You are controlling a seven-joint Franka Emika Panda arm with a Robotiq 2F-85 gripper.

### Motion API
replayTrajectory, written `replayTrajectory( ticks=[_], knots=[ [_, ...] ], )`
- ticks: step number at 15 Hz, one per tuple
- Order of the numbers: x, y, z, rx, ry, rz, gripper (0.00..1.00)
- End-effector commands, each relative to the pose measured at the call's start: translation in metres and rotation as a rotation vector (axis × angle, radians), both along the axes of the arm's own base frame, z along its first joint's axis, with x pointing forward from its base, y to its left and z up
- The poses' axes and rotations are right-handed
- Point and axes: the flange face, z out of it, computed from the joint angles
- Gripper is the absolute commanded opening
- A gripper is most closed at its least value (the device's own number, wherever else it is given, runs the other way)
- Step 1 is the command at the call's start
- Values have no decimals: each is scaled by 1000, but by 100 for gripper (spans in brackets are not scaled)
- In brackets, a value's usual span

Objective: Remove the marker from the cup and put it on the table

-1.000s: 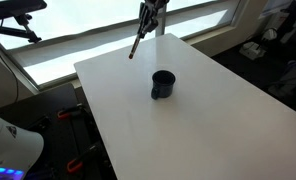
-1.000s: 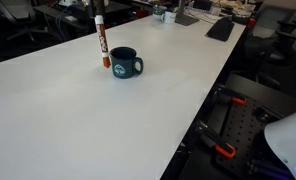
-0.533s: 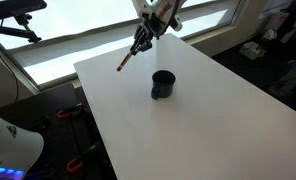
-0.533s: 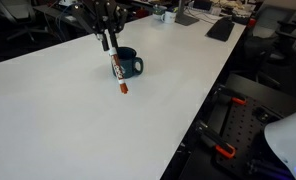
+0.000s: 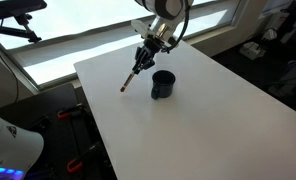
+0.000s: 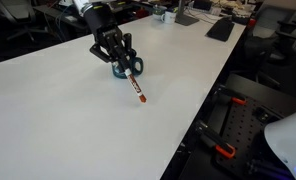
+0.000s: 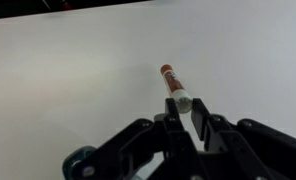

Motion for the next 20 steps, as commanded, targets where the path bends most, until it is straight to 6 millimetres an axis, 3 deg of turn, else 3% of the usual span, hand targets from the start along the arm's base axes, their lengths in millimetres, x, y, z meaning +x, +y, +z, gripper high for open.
replayTrajectory(
  ticks=[1, 5, 6, 8, 11, 12, 14, 15, 20],
  knots=[
    [-2, 14, -22, -68, -29, 71, 5],
    [-1, 24, -47, -78, -86, 119, 5],
    [0, 25, -52, -85, -103, 121, 46],
    [1, 28, -57, -77, -124, 126, 54],
    [3, 27, -62, -55, -111, 123, 77],
    [3, 28, -62, -54, -111, 124, 59],
    [2, 28, -63, -54, -110, 124, 75],
    [2, 28, -64, -54, -109, 124, 78],
    [2, 27, -64, -54, -107, 124, 78]
  ],
)
